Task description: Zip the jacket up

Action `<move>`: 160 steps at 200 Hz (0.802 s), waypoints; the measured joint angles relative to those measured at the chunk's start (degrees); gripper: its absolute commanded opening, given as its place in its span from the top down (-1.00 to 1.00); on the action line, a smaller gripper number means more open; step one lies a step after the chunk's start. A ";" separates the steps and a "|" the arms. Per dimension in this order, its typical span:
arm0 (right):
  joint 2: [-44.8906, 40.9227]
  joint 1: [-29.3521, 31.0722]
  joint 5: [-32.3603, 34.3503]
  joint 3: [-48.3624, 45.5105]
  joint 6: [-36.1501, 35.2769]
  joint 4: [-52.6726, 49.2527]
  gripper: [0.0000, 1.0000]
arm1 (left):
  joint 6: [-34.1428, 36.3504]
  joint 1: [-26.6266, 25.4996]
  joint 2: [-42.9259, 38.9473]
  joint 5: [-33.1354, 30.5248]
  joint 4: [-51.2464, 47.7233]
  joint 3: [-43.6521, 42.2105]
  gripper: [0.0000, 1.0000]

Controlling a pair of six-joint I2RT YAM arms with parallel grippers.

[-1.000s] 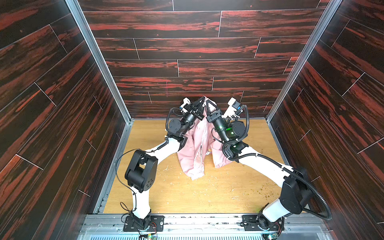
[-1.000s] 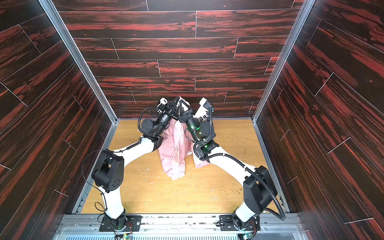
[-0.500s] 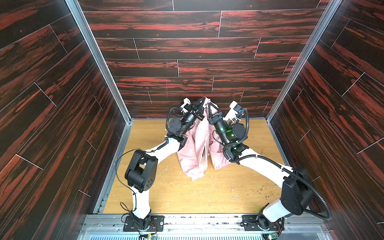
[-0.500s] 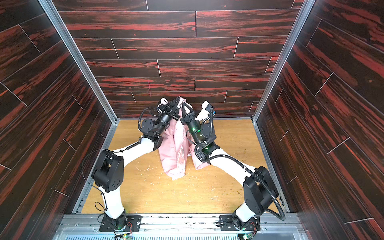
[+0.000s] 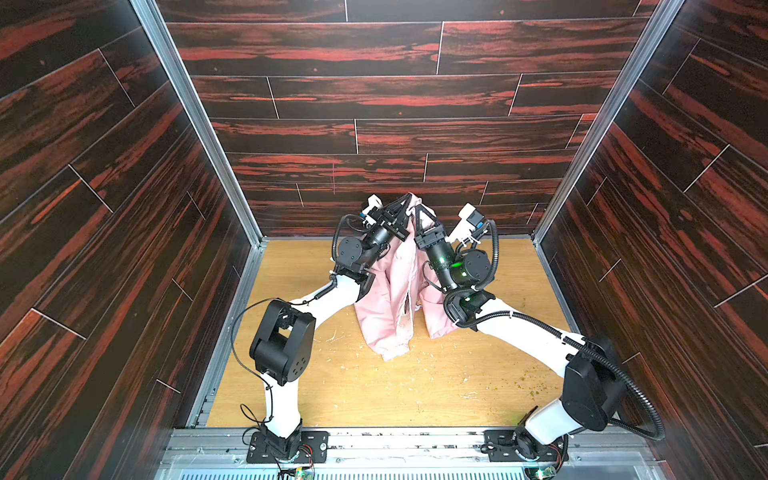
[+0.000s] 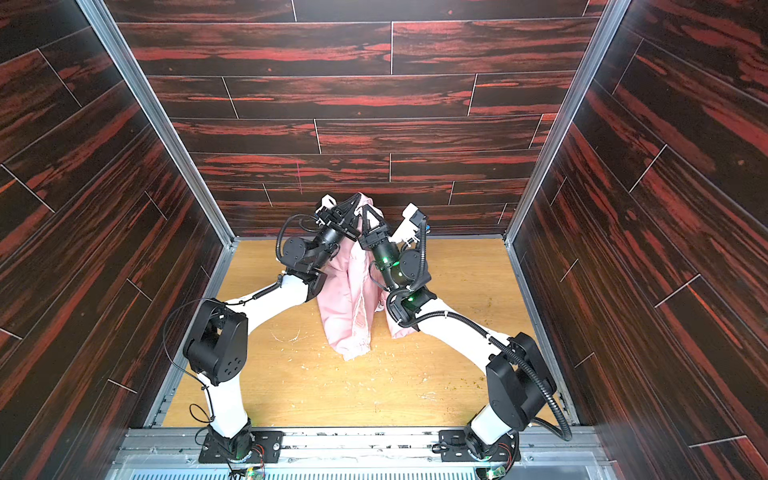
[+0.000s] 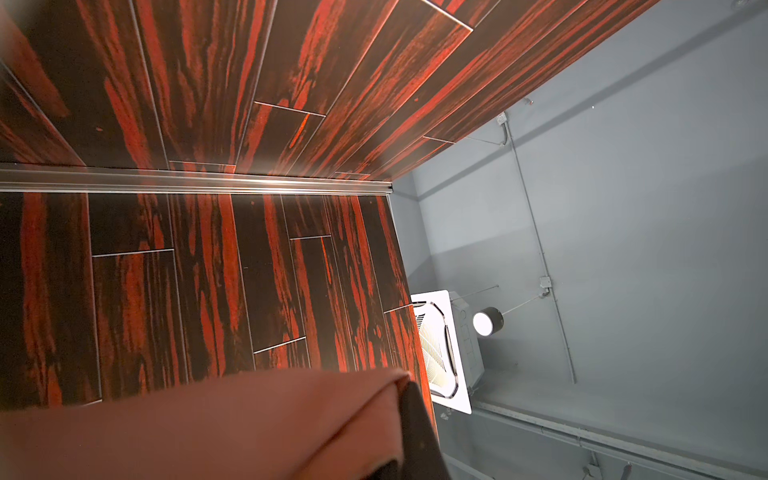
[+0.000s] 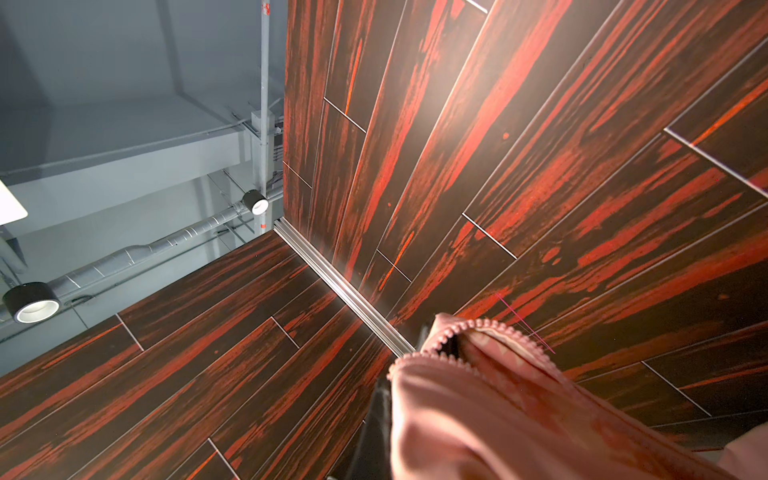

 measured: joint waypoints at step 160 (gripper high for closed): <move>-2.67 -1.46 -2.19 -5.16 5.33 -6.62 1.00 | 2.95 0.81 -11.61 2.43 -15.21 -10.80 0.14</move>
